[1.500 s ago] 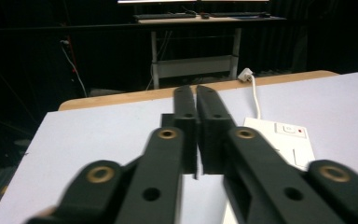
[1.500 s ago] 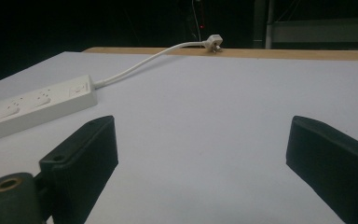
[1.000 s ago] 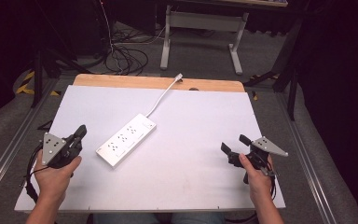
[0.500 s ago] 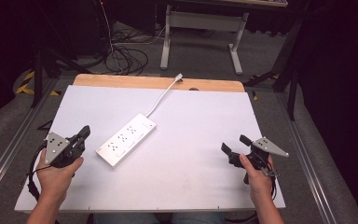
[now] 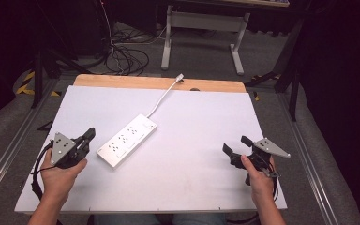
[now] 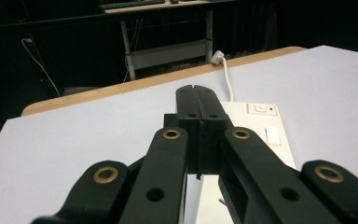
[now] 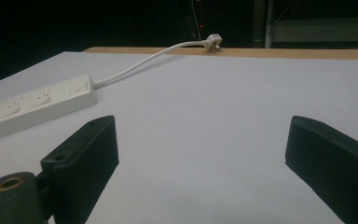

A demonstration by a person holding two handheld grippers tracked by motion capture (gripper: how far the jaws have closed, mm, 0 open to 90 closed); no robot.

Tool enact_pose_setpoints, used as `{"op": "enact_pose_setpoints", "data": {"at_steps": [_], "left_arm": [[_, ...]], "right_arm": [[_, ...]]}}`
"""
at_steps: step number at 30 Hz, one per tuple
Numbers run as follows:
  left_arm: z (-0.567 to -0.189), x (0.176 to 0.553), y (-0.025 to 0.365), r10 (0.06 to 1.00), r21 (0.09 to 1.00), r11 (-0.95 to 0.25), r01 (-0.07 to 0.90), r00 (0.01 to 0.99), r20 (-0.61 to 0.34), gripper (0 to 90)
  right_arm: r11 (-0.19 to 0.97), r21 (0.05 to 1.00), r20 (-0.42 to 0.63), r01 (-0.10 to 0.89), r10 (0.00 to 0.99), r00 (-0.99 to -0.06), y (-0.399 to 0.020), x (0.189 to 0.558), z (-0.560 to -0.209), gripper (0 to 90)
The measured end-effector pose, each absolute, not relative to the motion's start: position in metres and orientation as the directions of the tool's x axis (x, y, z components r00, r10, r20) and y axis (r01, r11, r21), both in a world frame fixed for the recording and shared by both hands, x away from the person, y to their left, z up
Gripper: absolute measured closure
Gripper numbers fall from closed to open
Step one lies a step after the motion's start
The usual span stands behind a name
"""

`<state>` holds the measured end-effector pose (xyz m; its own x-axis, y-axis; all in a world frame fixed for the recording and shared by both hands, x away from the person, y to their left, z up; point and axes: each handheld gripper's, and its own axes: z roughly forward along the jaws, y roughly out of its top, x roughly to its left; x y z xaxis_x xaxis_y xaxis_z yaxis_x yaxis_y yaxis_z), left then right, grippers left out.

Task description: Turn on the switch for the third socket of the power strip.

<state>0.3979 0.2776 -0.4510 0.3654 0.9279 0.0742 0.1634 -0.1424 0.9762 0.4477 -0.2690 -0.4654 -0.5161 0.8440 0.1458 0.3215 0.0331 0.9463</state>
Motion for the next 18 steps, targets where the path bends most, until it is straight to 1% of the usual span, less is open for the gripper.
{"op": "enact_pose_setpoints", "data": {"at_steps": [18], "left_arm": [[-0.4518,0.3998,0.2728,0.915,0.970,-0.168,0.178,0.394,0.086,89.8]], "right_arm": [[0.032,0.946,0.148,0.323,0.843,-0.516,-0.2692,0.4476,-0.4654,10.1]]}}
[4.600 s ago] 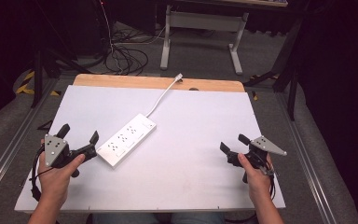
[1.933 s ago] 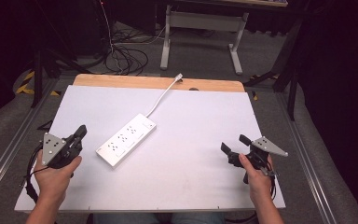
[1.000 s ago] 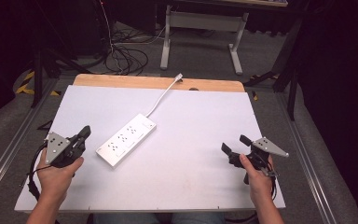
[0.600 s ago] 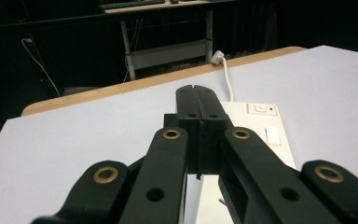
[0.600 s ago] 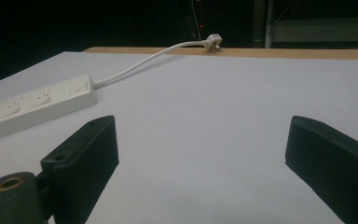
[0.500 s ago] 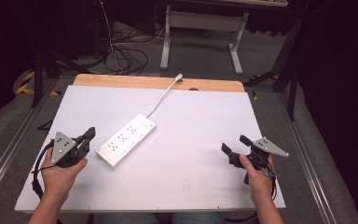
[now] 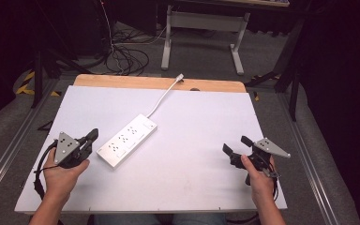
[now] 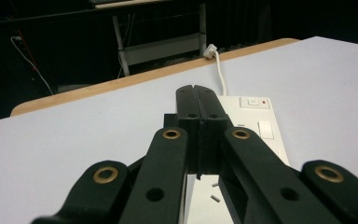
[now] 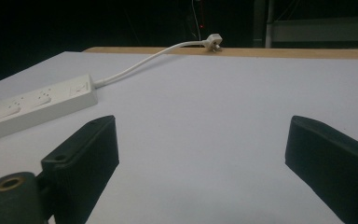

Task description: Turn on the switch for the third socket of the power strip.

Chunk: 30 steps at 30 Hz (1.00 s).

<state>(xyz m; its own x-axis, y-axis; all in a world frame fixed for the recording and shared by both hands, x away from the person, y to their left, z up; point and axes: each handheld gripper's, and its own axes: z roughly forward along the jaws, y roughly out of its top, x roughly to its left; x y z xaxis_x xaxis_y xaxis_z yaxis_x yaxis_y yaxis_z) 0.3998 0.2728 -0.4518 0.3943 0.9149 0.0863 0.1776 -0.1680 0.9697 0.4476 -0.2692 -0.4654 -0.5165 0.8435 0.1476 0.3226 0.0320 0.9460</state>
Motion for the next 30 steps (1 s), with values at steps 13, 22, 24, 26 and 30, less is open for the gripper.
{"op": "enact_pose_setpoints", "data": {"at_steps": [13,22,24,26,30], "left_arm": [[-0.4529,0.4011,0.2694,0.908,0.966,-0.180,0.183,0.410,0.091,89.8],[-0.4538,0.4021,0.2669,0.900,0.964,-0.187,0.191,0.426,0.090,89.8],[-0.4541,0.4026,0.2660,0.898,0.964,-0.185,0.191,0.432,0.087,89.8],[-0.4540,0.4026,0.2662,0.895,0.962,-0.193,0.194,0.436,0.092,89.8],[-0.4545,0.4029,0.2653,0.892,0.960,-0.196,0.200,0.443,0.090,89.8]], "right_arm": [[0.033,0.946,0.147,0.323,0.843,-0.517,-0.2690,0.4477,-0.4655,10.1],[0.032,0.945,0.149,0.324,0.843,-0.517,-0.2690,0.4477,-0.4657,10.1],[0.033,0.945,0.148,0.324,0.843,-0.516,-0.2690,0.4479,-0.4658,10.1],[0.033,0.945,0.148,0.324,0.844,-0.516,-0.2690,0.4479,-0.4658,10.1],[0.033,0.945,0.149,0.325,0.843,-0.517,-0.2690,0.4478,-0.4658,10.2]]}}
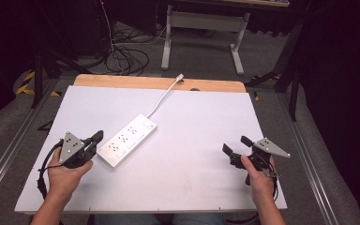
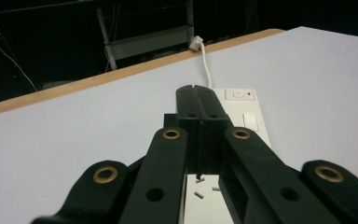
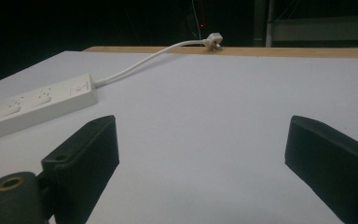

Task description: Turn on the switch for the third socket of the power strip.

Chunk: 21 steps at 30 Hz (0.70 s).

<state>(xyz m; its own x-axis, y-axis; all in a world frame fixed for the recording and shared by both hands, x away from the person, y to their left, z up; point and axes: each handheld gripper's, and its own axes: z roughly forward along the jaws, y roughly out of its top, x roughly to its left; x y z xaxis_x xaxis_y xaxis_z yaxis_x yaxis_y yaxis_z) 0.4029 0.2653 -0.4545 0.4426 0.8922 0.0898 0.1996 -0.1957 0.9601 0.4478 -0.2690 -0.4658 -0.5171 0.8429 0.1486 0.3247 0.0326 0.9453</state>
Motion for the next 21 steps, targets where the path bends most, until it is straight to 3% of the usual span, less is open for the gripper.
{"op": "enact_pose_setpoints", "data": {"at_steps": [21], "left_arm": [[-0.4576,0.4053,0.2578,0.866,0.948,-0.228,0.223,0.491,0.093,89.8]], "right_arm": [[0.032,0.945,0.149,0.326,0.843,-0.517,-0.2693,0.4475,-0.4660,10.2]]}}
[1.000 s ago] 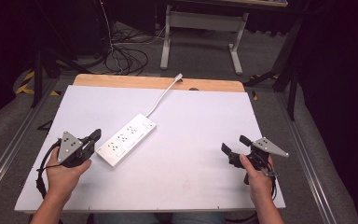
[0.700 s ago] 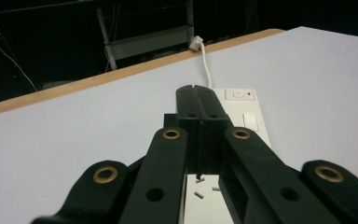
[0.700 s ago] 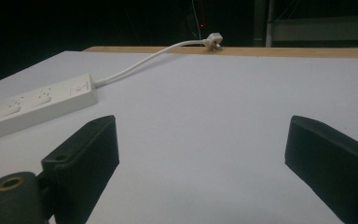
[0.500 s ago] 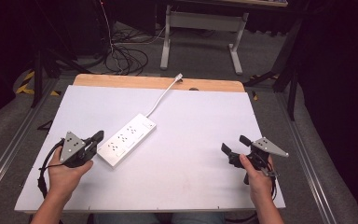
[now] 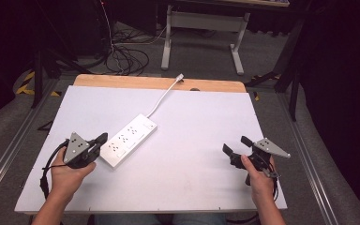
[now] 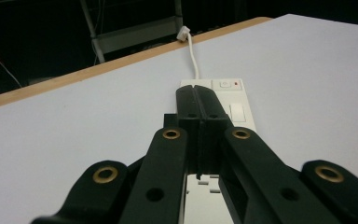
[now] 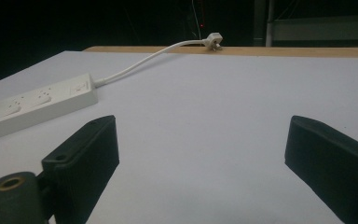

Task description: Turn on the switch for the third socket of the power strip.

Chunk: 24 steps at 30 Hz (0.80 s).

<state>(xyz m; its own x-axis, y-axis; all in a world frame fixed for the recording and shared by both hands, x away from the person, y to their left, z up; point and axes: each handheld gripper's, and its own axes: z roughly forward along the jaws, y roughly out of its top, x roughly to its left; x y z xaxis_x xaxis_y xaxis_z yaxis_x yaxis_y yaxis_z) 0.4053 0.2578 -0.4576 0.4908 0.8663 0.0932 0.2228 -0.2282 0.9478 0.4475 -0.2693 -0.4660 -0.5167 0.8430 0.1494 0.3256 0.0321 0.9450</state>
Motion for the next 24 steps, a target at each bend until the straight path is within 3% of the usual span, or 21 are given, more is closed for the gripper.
{"op": "enact_pose_setpoints", "data": {"at_steps": [24], "left_arm": [[-0.4595,0.4070,0.2523,0.846,0.937,-0.257,0.236,0.524,0.100,89.6]], "right_arm": [[0.035,0.944,0.149,0.329,0.843,-0.518,-0.2688,0.4475,-0.4663,10.4]]}}
